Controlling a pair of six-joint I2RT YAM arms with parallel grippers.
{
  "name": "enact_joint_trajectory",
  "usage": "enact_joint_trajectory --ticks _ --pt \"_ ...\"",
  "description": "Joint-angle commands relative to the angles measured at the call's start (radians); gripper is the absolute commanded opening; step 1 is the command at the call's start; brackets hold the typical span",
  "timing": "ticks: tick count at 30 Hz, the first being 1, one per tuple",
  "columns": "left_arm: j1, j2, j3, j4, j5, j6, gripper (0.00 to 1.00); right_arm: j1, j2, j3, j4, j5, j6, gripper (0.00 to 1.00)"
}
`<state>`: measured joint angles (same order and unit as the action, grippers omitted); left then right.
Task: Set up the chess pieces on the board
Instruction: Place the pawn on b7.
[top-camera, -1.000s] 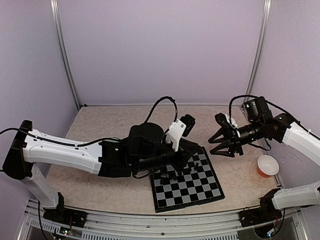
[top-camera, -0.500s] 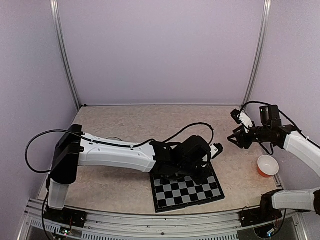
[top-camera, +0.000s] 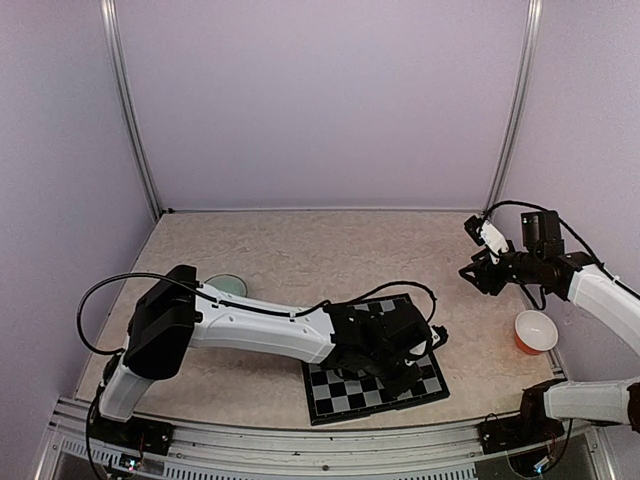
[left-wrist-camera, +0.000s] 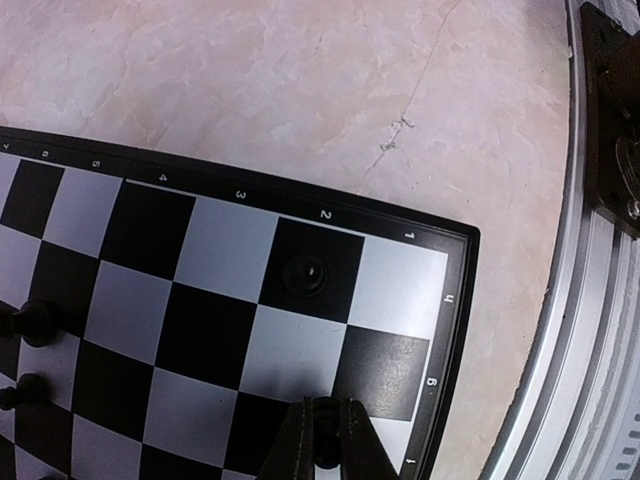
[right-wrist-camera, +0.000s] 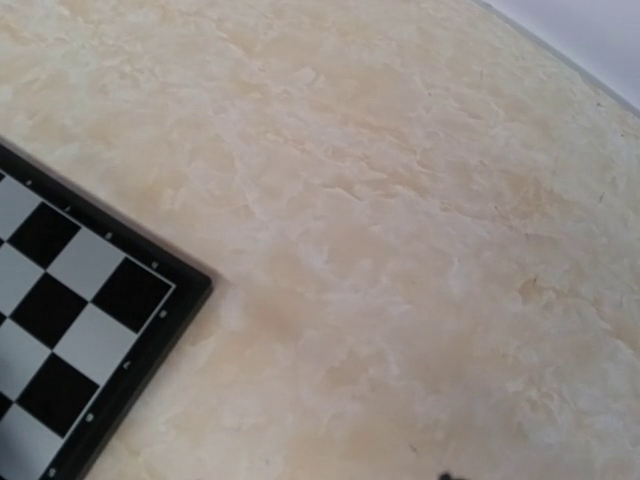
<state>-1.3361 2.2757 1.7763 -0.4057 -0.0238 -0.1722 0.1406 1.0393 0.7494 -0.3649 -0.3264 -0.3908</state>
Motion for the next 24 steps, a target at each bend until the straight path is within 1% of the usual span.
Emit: enact_joint_trajectory --ticks 1,15,19,22,24 --pt "-0.002 0.025 0.038 0.018 0.018 -0.008 0.10 -0.010 -0.003 -0.009 0.020 0.003 0.006 0.49" --pt "0.010 0.076 0.072 0.026 -0.022 -0.025 0.10 -0.010 -0.001 -0.008 0.006 -0.025 0.001 0.49" --pt "0.014 0.080 0.074 0.031 -0.022 -0.030 0.14 -0.010 0.002 -0.007 0.003 -0.033 0.000 0.48" --pt "0.014 0.085 0.075 0.032 -0.026 -0.037 0.22 -0.010 0.004 -0.007 0.000 -0.036 -0.002 0.48" --pt "0.014 0.085 0.075 0.034 -0.027 -0.043 0.25 -0.010 0.006 -0.005 -0.002 -0.040 -0.003 0.49"
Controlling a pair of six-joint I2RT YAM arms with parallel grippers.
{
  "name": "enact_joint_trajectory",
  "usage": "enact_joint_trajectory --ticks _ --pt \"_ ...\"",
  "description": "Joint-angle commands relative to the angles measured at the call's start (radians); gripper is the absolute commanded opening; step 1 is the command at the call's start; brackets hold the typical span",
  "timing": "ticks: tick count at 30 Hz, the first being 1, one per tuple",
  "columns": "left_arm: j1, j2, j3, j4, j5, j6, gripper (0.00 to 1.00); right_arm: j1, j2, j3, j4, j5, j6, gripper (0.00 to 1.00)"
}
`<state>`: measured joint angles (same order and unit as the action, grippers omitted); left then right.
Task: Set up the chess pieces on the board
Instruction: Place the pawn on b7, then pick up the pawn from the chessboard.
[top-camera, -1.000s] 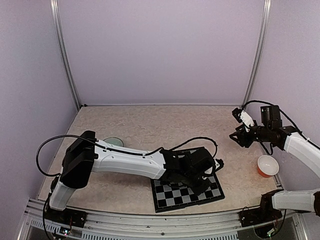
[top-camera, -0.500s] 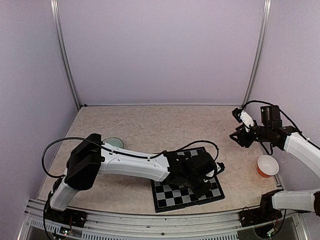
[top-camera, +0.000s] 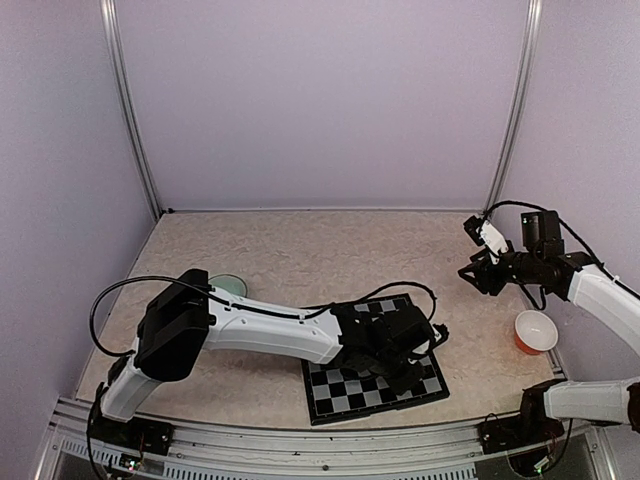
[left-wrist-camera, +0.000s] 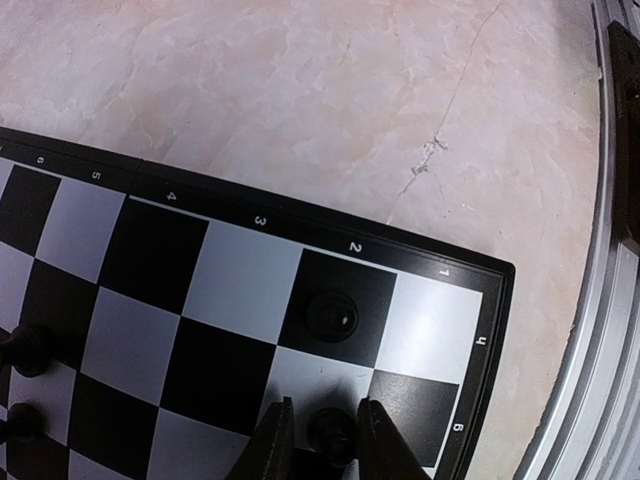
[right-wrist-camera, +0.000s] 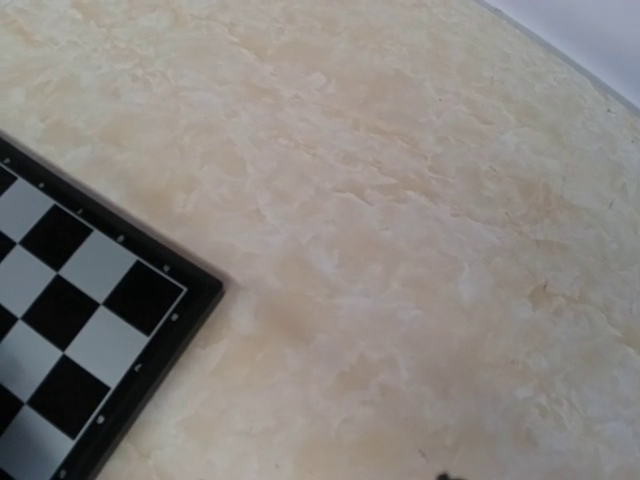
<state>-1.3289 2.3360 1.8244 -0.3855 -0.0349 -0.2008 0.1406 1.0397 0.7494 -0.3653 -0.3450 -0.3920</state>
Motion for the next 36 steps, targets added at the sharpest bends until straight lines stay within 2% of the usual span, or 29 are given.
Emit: enact_joint_trajectory --ticks 1,8,12,16,20,23,36 --pt "0.007 0.024 0.026 0.015 -0.016 -0.015 0.26 -0.009 0.006 -0.005 -0.002 -0.024 -0.001 0.49" --pt "0.001 -0.003 0.021 0.031 -0.022 -0.011 0.34 -0.010 0.007 -0.005 -0.005 -0.030 -0.001 0.48" --pt "-0.017 -0.079 0.014 0.020 -0.058 0.019 0.40 -0.010 0.005 -0.004 -0.009 -0.038 -0.002 0.48" --pt "-0.009 -0.202 -0.035 0.022 -0.141 0.023 0.41 -0.010 0.005 -0.002 -0.009 -0.040 0.000 0.48" --pt "0.043 -0.261 -0.063 -0.032 -0.255 -0.018 0.40 -0.010 0.004 -0.003 -0.009 -0.042 0.001 0.48" --pt "0.078 -0.240 -0.042 -0.104 -0.306 -0.051 0.38 -0.010 0.001 -0.004 -0.011 -0.043 0.001 0.48" --pt "0.113 -0.075 0.065 -0.148 -0.218 -0.058 0.41 -0.010 0.008 -0.005 -0.012 -0.043 -0.001 0.48"
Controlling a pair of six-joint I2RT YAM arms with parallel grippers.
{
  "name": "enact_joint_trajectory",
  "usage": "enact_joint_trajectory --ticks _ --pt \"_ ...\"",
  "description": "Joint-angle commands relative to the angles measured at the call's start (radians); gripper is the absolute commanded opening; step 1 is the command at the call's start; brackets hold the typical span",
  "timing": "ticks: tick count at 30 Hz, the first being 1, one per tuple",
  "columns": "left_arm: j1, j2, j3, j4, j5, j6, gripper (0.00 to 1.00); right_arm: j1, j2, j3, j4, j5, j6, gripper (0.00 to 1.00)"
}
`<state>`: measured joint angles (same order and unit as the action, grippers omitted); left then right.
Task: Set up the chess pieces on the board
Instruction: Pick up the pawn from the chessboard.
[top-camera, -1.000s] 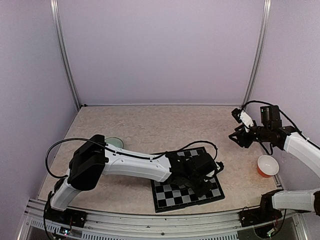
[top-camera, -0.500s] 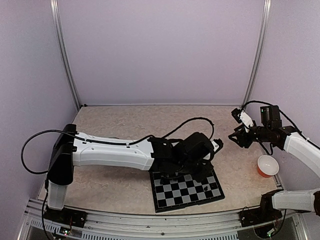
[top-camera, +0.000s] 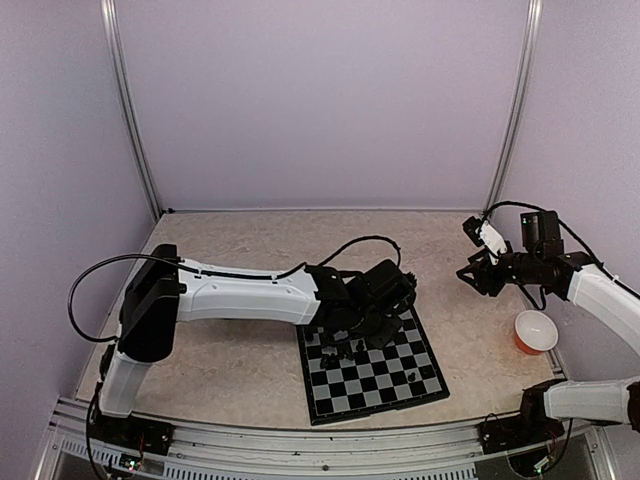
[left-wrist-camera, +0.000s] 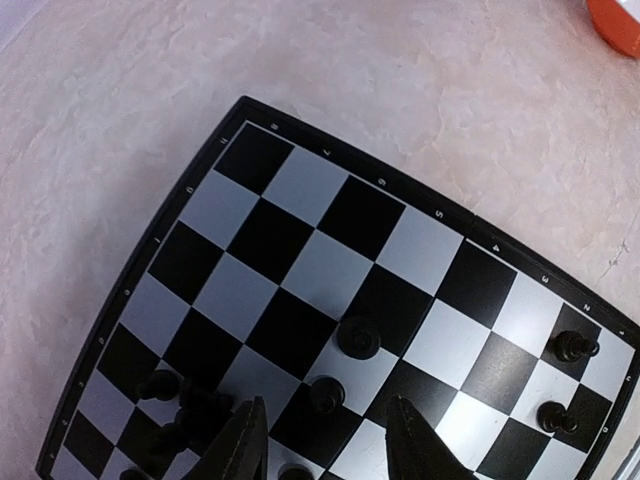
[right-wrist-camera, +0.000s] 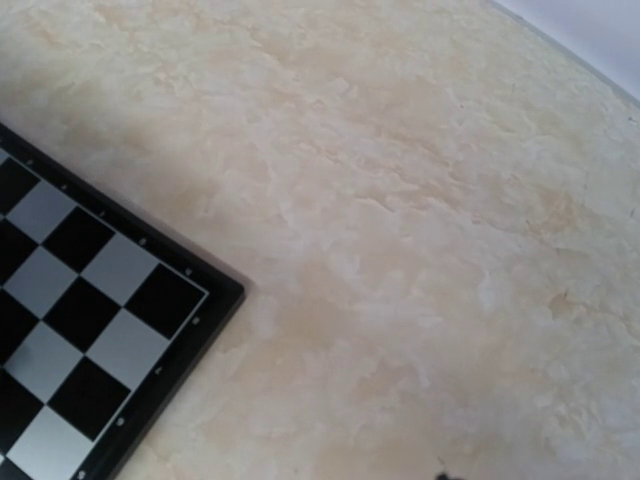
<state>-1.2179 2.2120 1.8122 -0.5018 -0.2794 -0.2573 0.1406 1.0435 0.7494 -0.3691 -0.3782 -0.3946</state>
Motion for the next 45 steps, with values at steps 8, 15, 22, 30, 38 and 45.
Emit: enact_joint_trajectory --ticks 8,15,22,30,38,45 --pt "0.024 0.095 0.089 -0.058 0.037 -0.011 0.36 -0.010 0.012 -0.005 -0.008 -0.009 0.001 0.48" --pt "0.029 0.092 0.049 -0.038 0.054 -0.012 0.36 -0.010 0.020 -0.004 -0.008 -0.011 0.000 0.48" --pt "0.036 0.116 0.053 -0.023 0.105 -0.013 0.29 -0.010 0.024 -0.004 -0.010 -0.010 -0.001 0.48" --pt "0.045 0.129 0.051 -0.026 0.117 -0.017 0.23 -0.010 0.024 -0.004 -0.012 -0.010 -0.002 0.48" --pt "0.043 0.131 0.044 -0.037 0.123 -0.026 0.08 -0.010 0.023 -0.004 -0.012 -0.010 -0.003 0.48" --pt "-0.005 0.045 0.014 -0.063 0.068 -0.047 0.00 -0.010 0.020 -0.004 -0.012 -0.012 -0.003 0.48"
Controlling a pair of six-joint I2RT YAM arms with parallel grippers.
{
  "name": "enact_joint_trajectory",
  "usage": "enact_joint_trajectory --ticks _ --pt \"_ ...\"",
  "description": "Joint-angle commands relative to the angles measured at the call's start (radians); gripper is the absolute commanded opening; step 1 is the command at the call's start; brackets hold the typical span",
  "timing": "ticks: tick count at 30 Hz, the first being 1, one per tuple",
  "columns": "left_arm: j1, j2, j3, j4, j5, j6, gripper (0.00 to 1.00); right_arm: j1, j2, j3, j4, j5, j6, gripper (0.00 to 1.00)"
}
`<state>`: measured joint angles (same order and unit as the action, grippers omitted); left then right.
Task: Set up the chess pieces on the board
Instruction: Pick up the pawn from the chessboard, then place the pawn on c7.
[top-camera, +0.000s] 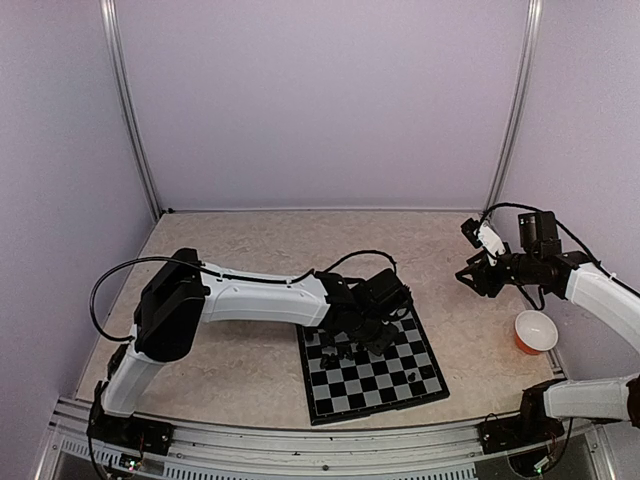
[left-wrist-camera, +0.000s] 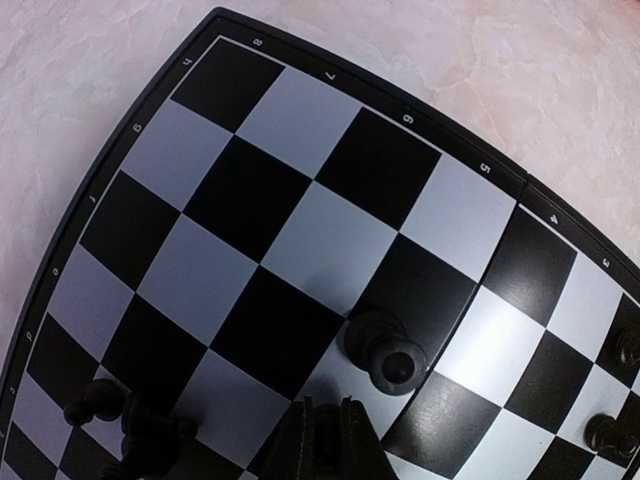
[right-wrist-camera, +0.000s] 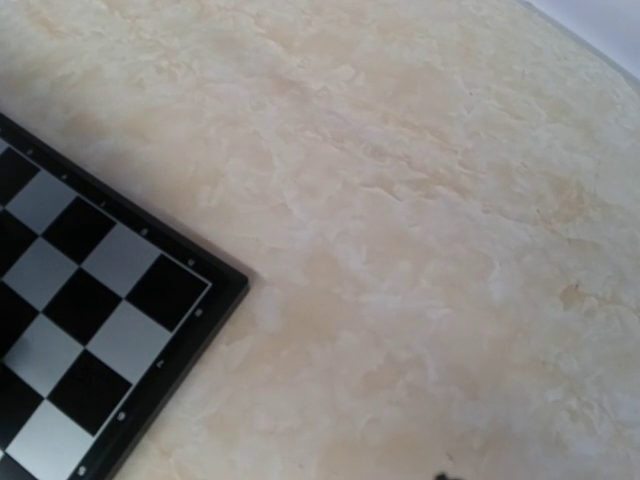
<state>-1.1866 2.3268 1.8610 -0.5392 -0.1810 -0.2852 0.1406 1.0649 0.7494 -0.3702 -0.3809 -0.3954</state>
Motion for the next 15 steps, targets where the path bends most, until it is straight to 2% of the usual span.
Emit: enact_joint_trajectory --ticks 1,6,15 --pt "-0.045 -0.085 -0.042 -0.026 -0.031 -0.025 0.00 -0.010 -0.002 -0.004 -0.011 -0.009 -0.002 0.48" --pt "-0.098 -0.119 -0.050 -0.028 -0.007 -0.031 0.00 -0.010 -0.005 -0.004 -0.011 -0.012 -0.004 0.48" --pt "-0.145 -0.067 -0.025 -0.051 0.025 -0.052 0.00 -0.010 -0.011 -0.005 -0.013 -0.016 -0.003 0.48"
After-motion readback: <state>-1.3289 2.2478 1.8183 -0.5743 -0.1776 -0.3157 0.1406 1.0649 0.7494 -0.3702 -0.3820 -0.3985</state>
